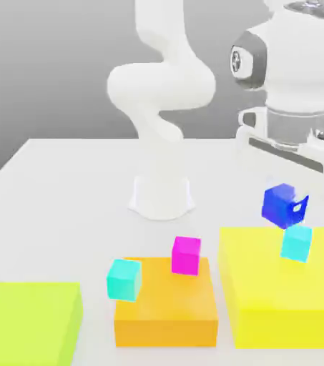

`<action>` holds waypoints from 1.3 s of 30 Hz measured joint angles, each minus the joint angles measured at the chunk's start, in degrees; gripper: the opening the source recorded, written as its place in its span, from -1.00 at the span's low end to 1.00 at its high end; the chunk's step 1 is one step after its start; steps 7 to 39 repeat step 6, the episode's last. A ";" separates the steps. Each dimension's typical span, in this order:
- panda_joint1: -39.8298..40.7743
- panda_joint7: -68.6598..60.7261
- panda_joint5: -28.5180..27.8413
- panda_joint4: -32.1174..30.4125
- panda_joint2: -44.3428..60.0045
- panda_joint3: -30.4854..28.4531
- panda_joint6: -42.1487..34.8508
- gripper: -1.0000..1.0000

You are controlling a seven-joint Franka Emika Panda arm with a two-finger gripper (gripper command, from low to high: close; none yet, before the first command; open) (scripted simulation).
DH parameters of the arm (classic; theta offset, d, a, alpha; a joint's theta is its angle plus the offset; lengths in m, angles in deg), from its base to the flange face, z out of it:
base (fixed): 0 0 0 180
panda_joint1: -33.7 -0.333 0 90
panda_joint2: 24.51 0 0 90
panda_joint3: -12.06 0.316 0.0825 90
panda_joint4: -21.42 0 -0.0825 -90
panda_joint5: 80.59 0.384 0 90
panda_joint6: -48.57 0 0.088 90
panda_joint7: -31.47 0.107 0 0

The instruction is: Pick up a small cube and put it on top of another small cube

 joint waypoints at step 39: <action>0.46 3.01 -2.56 -1.68 5.96 2.06 7.32 1.00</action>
